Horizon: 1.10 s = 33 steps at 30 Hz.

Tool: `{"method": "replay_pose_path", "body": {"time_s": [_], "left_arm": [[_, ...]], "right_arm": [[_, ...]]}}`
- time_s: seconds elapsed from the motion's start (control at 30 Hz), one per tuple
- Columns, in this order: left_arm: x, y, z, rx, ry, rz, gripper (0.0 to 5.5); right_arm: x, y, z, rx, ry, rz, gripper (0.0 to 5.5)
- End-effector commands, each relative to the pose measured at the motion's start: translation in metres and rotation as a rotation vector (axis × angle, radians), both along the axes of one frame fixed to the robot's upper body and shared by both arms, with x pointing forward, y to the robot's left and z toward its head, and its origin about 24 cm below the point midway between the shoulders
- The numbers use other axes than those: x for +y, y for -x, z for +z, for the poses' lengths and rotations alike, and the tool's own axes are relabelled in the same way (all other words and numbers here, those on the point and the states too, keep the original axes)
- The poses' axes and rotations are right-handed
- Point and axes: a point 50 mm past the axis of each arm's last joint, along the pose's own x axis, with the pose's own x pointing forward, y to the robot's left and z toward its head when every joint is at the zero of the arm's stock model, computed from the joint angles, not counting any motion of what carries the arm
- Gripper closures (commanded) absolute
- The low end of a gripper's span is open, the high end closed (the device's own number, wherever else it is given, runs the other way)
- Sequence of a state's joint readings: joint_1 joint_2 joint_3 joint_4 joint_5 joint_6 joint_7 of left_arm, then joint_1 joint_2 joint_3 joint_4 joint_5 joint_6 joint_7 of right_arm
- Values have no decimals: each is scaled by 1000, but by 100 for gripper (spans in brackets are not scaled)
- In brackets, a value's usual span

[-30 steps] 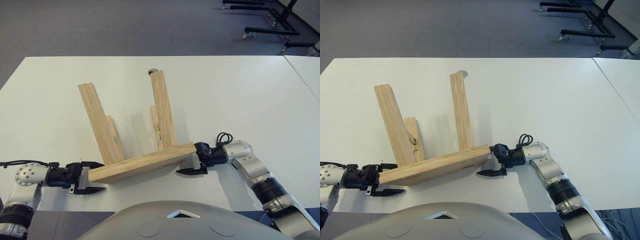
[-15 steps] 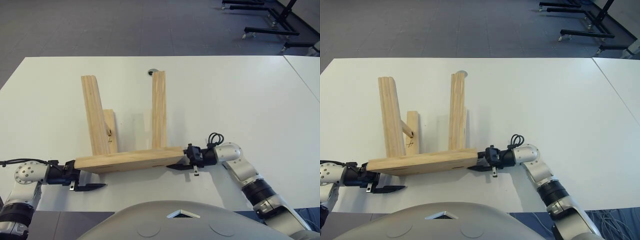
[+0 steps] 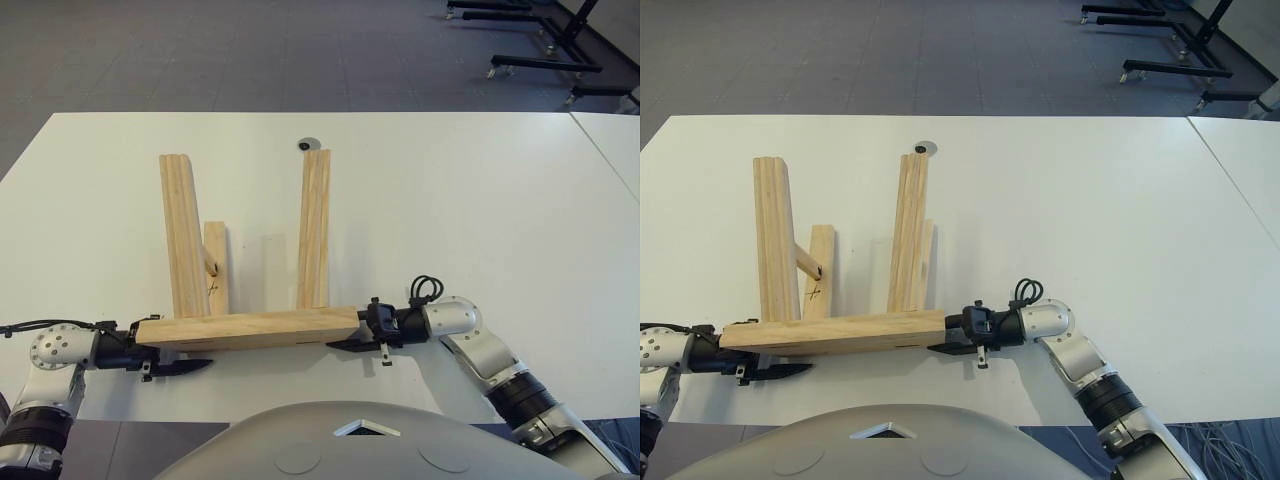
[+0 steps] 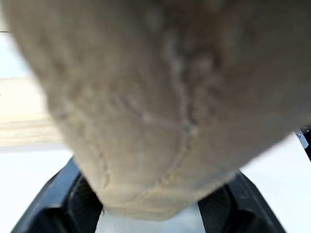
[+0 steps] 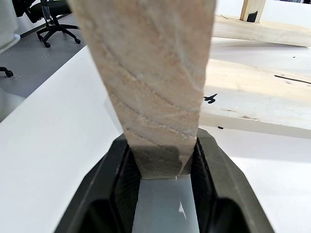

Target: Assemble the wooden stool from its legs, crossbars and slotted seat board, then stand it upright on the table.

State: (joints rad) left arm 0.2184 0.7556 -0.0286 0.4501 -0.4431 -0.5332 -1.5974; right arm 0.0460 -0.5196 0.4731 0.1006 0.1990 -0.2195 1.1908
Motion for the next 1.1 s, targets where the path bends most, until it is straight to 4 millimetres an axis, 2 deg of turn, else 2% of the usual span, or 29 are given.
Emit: {"method": "replay_pose_path", "body": {"time_s": [0.03,0.17,0.27,0.37,0.5,0.67,0.7,0.73,0.77,0.8,0.83,0.87,0.97,1.1], "left_arm": [[-4,-3,4,-46,23,23,346],[-5,-1,4,-56,30,36,397],[-7,3,4,-36,51,32,401],[-11,11,1,55,101,14,401],[-19,28,-1,221,213,14,401],[-23,41,1,309,311,37,401],[-24,43,1,328,331,43,401],[-29,38,12,334,363,31,401],[-48,4,58,287,432,25,401],[-69,-11,95,291,470,-14,401],[-89,-16,123,325,496,-52,401],[-100,-17,143,363,524,-72,401],[-105,-18,171,453,609,-89,401],[-105,-9,185,571,620,-128,401]], "right_arm": [[-6,24,-23,145,101,38,418],[-8,26,-22,147,102,39,418],[-8,30,-18,174,77,22,418],[-9,39,-5,244,21,-13,418],[-11,46,23,326,-26,-110,418],[-12,31,52,434,-85,-261,418],[-23,20,80,474,-125,-249,418],[-29,12,106,499,-148,-218,418],[-31,7,128,512,-159,-183,418],[-31,5,143,523,-165,-163,418],[-30,1,153,547,-187,-161,418],[-31,-5,163,587,-218,-164,418],[-30,-9,182,686,-264,-149,418],[-23,-2,193,772,-260,-121,418]]}}
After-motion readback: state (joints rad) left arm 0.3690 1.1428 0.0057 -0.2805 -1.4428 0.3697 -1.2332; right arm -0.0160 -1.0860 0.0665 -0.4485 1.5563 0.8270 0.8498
